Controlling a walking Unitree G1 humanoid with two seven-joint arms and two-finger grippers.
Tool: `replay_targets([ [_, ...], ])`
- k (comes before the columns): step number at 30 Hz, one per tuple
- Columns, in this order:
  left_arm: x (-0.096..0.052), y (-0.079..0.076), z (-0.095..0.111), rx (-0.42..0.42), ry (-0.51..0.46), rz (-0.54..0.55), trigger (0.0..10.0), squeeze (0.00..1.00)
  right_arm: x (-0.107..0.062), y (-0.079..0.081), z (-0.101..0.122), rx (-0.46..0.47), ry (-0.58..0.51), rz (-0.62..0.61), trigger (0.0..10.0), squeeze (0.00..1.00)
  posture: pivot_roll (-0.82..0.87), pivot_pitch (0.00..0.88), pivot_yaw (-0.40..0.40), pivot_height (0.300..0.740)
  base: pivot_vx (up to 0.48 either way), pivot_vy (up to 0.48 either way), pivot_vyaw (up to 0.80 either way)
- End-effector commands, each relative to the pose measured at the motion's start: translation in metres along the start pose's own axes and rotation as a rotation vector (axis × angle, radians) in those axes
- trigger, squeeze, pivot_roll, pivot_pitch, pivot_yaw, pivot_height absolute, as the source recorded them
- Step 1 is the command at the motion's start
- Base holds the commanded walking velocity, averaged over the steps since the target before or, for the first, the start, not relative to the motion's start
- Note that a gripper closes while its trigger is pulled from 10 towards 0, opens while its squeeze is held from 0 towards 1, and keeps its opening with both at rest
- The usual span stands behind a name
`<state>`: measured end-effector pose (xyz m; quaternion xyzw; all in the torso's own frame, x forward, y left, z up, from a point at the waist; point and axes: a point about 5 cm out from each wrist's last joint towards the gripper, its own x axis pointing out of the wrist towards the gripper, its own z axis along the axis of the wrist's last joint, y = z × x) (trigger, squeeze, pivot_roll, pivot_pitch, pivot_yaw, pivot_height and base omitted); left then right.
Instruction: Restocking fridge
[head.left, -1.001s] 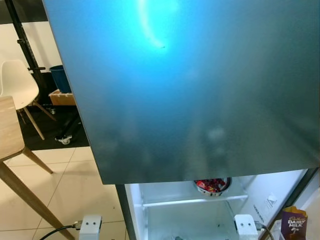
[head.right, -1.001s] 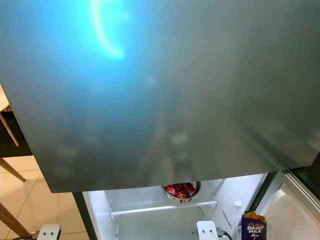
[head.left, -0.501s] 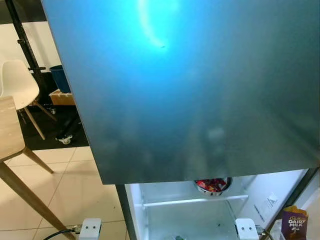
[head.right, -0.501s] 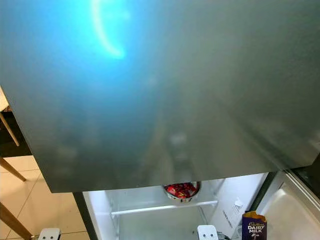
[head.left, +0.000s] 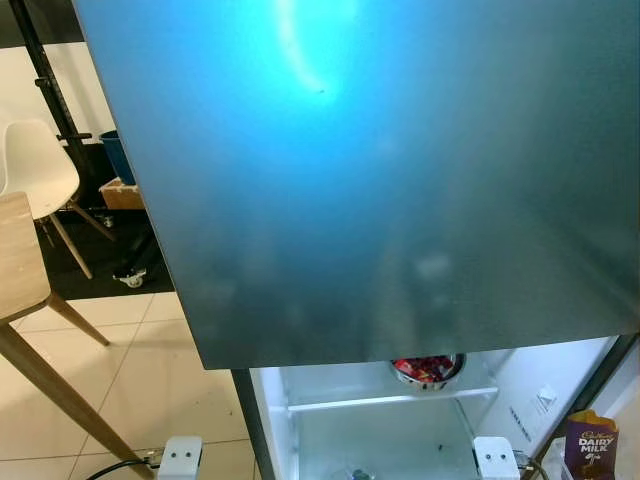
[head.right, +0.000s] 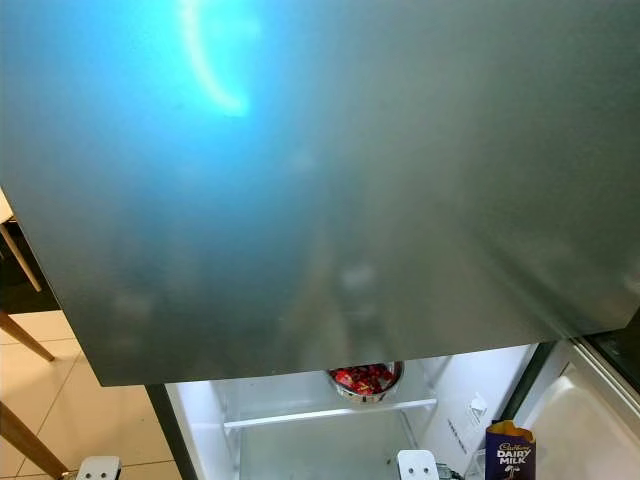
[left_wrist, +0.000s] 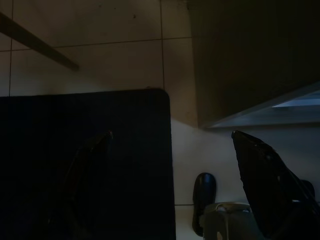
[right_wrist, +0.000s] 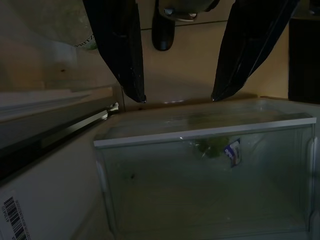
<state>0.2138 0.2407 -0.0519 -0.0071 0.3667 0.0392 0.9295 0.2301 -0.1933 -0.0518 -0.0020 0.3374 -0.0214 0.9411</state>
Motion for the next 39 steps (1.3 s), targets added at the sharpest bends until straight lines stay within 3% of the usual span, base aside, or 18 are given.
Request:
replay_targets([
  [1,-0.0003,-0.0018,-0.0033,-0.001,0.009,-0.001,10.0,0.00,-0.0022,-0.0059,-0.0067,0.028,0.024,-0.022,10.0,0.00,-0.04,0.068,0.021,0.740,-0.251,0.000,0.00],
  [39,-0.0005,-0.0025,-0.0051,-0.012,0.012,0.005,10.0,0.00,-0.0031,-0.0109,-0.0085,0.019,0.035,-0.021,10.0,0.00,-0.05,0.081,0.004,0.740,-0.296,0.000,0.00],
])
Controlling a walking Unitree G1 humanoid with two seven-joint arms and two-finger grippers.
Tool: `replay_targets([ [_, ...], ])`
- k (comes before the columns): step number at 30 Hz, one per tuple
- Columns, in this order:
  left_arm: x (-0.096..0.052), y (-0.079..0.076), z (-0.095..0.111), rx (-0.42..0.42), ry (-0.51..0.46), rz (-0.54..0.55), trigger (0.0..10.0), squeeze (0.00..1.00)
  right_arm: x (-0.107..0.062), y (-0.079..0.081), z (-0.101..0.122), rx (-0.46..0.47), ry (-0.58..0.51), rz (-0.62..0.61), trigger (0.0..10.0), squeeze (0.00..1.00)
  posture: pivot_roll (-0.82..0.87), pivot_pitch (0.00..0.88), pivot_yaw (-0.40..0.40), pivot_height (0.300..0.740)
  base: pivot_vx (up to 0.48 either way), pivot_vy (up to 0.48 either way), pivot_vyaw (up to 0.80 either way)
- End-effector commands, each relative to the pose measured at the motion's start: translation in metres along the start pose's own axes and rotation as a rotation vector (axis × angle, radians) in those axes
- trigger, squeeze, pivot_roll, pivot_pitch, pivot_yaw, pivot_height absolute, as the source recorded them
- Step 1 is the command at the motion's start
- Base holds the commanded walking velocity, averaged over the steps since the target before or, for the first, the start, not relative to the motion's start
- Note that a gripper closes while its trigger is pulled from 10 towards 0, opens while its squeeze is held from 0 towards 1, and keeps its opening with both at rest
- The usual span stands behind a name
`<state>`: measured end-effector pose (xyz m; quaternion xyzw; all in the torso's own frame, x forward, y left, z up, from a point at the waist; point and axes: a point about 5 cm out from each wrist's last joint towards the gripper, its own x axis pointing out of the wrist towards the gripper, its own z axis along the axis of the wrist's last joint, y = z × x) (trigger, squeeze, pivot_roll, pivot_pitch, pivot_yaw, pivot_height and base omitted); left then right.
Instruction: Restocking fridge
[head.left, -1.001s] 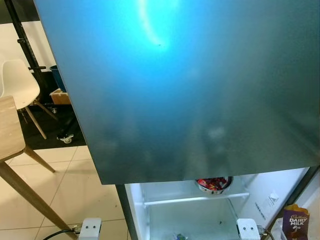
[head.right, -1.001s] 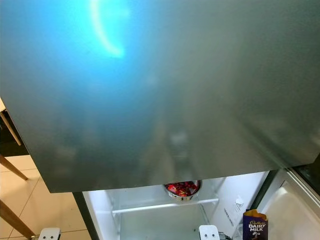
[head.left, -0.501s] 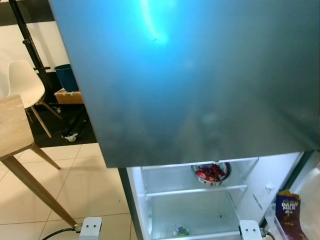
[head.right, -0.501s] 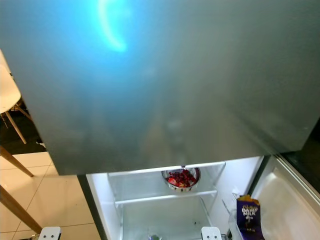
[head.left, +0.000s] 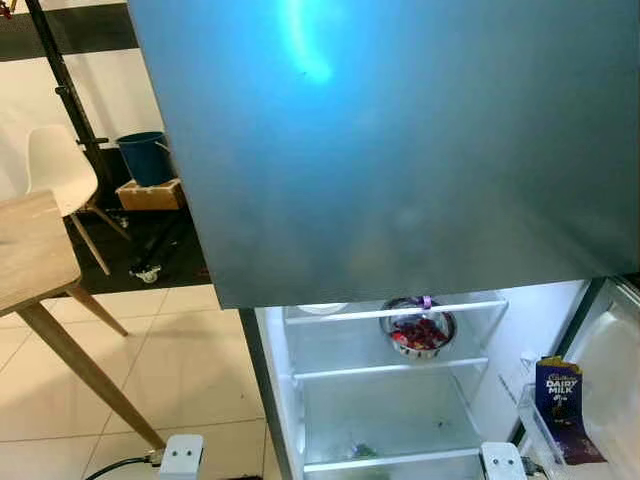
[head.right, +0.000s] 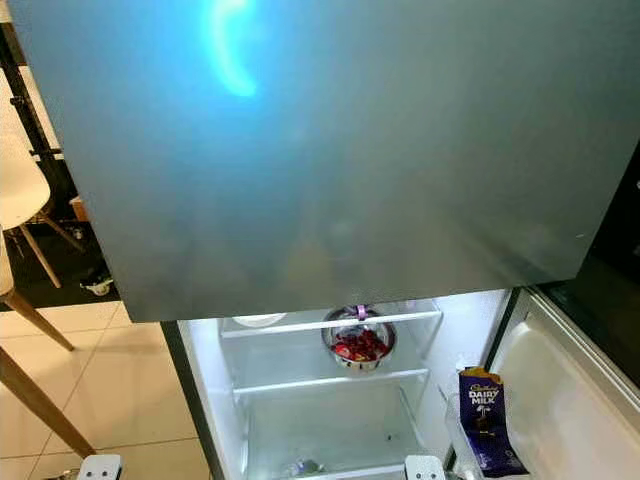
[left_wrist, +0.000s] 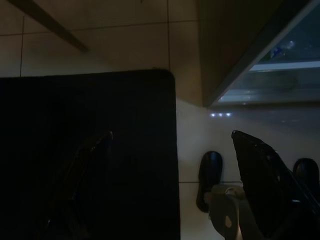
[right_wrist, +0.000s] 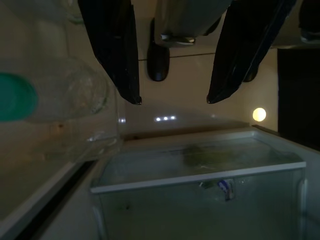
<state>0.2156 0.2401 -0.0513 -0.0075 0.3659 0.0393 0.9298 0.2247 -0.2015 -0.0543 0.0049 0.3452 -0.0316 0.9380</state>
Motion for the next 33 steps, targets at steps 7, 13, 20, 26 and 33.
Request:
replay_targets([
  [7,-0.002,-0.001,-0.009,-0.014,0.020,0.011,10.0,0.00,0.001,-0.001,0.001,-0.004,0.011,0.002,10.0,0.00,-0.05,0.084,0.003,0.740,-0.259,0.000,0.00],
  [13,-0.002,0.001,-0.010,-0.016,0.023,0.020,10.0,0.00,0.002,0.001,0.006,-0.004,-0.005,0.010,10.0,0.00,-0.04,0.084,0.000,0.740,0.000,0.000,0.00],
  [20,-0.003,0.002,-0.010,-0.018,0.022,0.026,10.0,0.00,0.003,0.004,0.009,-0.004,-0.019,0.018,10.0,0.00,-0.04,0.082,0.002,0.740,0.000,0.000,0.00],
  [26,-0.003,0.003,-0.009,-0.013,0.024,0.027,10.0,0.00,0.003,0.005,0.009,-0.003,-0.025,0.020,10.0,0.00,-0.05,0.079,0.002,0.740,0.000,0.000,0.00],
  [33,-0.002,0.002,-0.008,0.000,0.029,0.025,10.0,0.00,0.003,0.004,0.008,0.003,-0.014,0.016,10.0,0.00,-0.04,0.073,0.005,0.740,0.000,0.000,0.00],
])
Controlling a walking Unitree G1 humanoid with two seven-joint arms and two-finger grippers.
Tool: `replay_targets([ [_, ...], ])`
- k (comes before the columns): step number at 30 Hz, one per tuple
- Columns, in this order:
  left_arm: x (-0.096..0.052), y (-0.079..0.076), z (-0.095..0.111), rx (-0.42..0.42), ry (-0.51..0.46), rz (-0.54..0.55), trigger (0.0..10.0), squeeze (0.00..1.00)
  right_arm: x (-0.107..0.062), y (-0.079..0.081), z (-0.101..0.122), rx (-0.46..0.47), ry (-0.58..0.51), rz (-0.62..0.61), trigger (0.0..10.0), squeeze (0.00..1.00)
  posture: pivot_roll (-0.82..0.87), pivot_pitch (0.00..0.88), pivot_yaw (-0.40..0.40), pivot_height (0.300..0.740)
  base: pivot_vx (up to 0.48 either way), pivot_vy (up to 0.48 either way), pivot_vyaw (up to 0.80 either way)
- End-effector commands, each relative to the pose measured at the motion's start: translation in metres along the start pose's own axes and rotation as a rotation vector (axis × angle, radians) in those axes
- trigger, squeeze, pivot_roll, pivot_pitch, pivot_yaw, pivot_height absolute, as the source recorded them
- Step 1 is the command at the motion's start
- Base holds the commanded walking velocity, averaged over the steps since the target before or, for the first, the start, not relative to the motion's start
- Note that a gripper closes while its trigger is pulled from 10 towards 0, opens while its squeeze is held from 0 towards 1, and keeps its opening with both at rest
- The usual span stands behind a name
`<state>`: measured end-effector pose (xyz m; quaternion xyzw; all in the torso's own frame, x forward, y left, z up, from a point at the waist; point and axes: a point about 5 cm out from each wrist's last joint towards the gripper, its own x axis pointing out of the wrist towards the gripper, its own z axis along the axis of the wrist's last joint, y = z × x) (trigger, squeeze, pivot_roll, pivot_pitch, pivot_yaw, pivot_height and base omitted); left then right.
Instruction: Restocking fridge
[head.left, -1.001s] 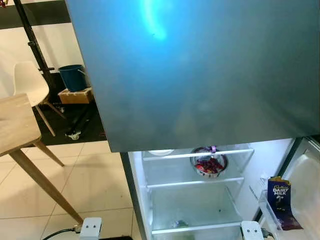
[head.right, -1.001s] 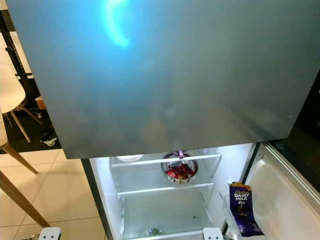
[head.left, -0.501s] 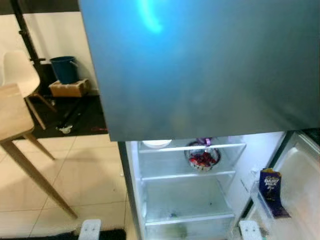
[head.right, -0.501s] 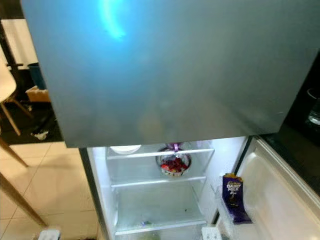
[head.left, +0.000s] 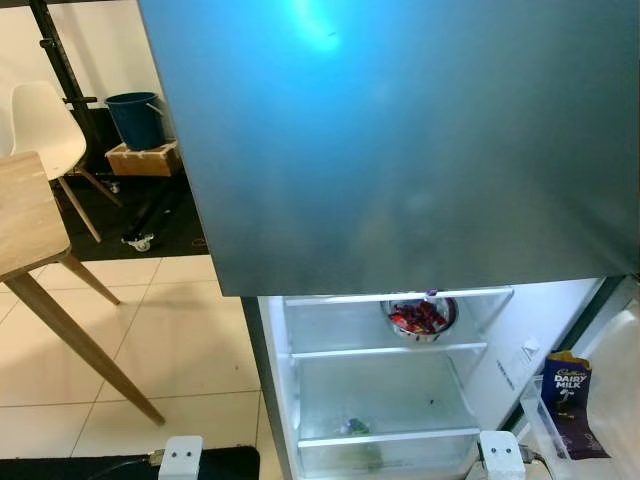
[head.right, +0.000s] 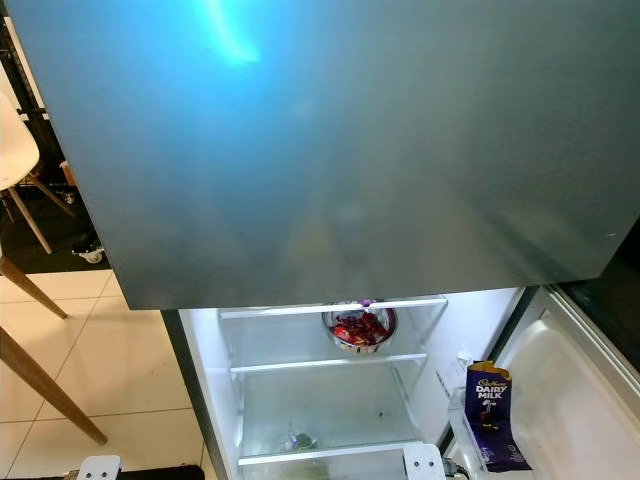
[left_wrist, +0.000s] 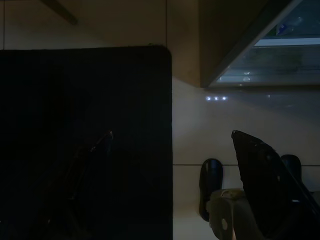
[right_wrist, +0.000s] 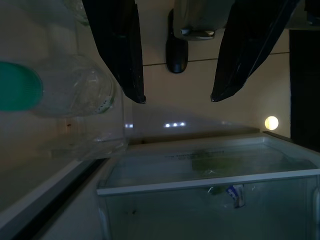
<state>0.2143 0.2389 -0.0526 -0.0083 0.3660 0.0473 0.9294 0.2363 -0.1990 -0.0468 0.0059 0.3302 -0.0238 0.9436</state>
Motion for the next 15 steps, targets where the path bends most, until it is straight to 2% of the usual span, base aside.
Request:
replay_targets([
  [1,-0.0018,0.0034,-0.0062,0.007,0.029,0.011,10.0,0.00,-0.0014,0.0013,-0.0053,0.005,0.017,0.000,10.0,0.00,-0.04,0.073,0.005,0.740,0.000,0.000,0.00],
  [15,-0.0002,-0.0002,-0.0041,0.014,0.031,0.002,10.0,0.00,-0.0030,0.0057,-0.0144,0.022,0.062,0.005,10.0,0.00,-0.04,0.085,0.008,0.740,0.000,0.000,0.00],
])
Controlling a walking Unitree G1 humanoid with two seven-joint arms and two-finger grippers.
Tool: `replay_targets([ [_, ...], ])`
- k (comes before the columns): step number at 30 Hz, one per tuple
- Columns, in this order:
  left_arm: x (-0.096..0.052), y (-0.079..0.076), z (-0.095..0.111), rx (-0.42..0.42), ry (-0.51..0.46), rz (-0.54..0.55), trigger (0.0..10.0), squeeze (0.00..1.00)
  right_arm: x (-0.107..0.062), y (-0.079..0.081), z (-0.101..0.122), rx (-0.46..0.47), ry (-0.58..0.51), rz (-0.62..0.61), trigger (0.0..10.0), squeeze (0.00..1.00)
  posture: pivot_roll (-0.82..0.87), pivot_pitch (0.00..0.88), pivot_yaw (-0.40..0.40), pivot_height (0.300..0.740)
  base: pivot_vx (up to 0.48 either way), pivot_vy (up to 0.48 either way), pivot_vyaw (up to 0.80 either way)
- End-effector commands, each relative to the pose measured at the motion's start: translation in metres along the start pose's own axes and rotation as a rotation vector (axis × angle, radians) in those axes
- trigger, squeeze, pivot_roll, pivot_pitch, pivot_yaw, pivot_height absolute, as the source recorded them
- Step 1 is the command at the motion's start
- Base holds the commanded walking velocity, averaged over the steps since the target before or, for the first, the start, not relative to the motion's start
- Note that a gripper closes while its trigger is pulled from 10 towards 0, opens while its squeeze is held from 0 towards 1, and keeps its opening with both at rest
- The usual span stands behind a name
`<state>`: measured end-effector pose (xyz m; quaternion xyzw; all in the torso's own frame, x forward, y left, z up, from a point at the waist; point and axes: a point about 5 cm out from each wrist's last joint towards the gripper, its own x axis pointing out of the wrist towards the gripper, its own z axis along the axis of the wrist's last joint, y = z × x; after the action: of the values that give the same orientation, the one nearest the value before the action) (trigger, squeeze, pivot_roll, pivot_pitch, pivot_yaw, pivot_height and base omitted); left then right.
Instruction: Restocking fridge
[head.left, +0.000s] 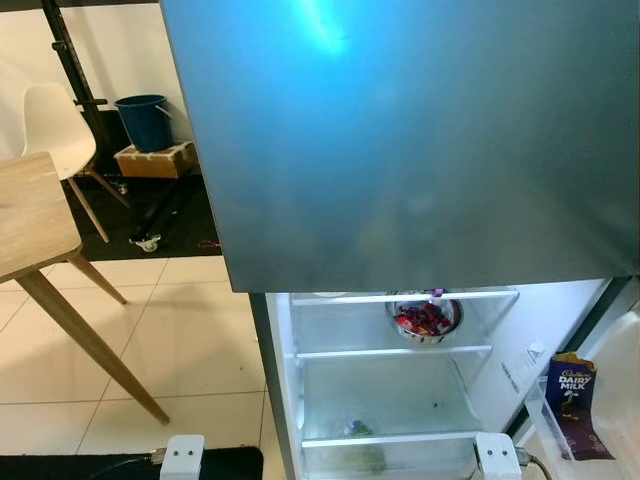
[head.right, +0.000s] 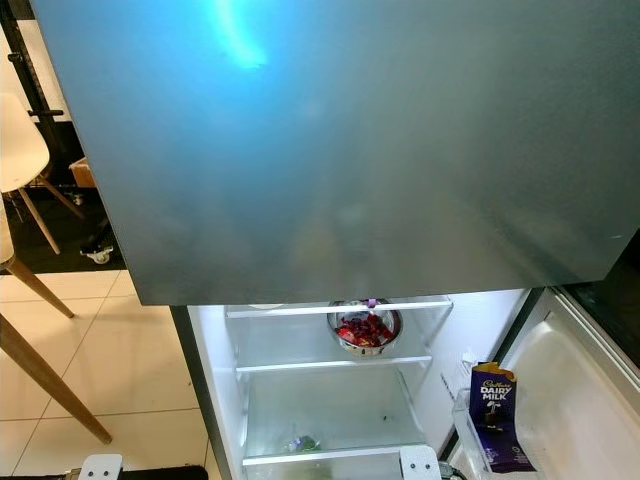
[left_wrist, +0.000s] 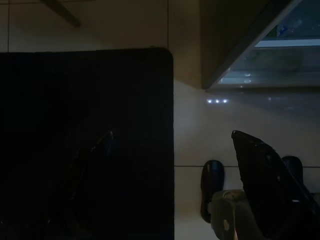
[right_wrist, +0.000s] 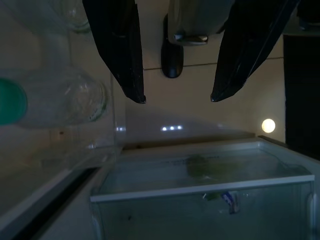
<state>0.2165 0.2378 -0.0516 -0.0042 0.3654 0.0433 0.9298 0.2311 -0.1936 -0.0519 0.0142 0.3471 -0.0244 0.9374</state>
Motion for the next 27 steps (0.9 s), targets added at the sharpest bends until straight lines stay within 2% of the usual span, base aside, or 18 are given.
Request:
replay_targets([
  [1,-0.0007,-0.0004,-0.0058,0.006,0.034,0.000,10.0,0.00,-0.0020,0.0000,-0.0080,0.010,0.028,-0.004,10.0,0.00,-0.05,0.087,0.010,0.740,0.000,0.000,0.00],
  [13,0.0013,-0.0062,-0.0029,0.013,0.033,-0.016,10.0,0.00,-0.0019,-0.0018,-0.0073,0.021,0.027,-0.014,10.0,0.00,-0.05,0.093,0.016,0.740,0.000,0.000,0.00],
  [27,0.0014,-0.0070,-0.0026,0.022,0.033,-0.026,10.0,0.00,-0.0045,-0.0050,-0.0145,0.033,0.042,-0.027,10.0,0.00,-0.06,0.101,0.029,0.740,-0.283,0.000,0.00],
])
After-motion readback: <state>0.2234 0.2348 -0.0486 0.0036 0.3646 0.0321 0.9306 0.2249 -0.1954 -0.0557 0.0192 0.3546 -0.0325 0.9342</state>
